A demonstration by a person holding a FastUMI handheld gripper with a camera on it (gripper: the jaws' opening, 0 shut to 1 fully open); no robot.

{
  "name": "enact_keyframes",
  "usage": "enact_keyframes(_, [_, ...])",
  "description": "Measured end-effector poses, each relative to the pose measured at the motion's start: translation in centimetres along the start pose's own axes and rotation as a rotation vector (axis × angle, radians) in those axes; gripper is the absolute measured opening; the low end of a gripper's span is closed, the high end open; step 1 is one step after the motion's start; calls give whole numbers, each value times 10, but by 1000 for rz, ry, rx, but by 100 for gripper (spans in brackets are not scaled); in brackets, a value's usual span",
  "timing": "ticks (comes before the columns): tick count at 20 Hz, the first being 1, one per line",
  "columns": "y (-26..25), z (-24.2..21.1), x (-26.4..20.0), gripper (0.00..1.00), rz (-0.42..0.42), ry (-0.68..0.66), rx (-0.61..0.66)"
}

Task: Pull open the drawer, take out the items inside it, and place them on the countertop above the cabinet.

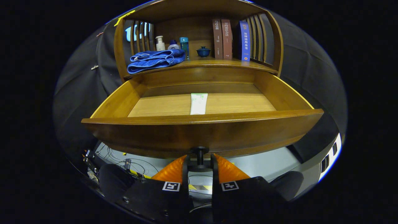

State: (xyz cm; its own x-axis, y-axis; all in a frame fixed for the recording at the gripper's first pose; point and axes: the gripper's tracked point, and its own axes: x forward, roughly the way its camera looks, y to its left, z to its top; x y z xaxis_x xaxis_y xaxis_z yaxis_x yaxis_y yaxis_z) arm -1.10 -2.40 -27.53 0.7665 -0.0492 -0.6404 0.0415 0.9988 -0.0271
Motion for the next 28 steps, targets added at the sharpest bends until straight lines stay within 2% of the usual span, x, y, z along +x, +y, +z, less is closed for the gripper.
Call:
enact_keyframes(1, [0, -1, 0, 33, -2, 6, -10])
enact_keyframes(3, [0, 5, -7, 42, -4, -17, -15])
enact_keyframes(7, [2, 29, -33, 100, -11, -74, -53])
enact_keyframes(9, [7, 43, -41, 96, 8, -86, -69])
enact_keyframes(13, [17, 102, -53, 98, 60, -168, -59])
enact_keyframes(18, [20, 163, -12, 99, 62, -136, -68])
enact_keyframes(21, [22, 163, 28, 99, 44, -33, -91])
enact_keyframes(28, [9, 124, 103, 100, -24, 221, -73])
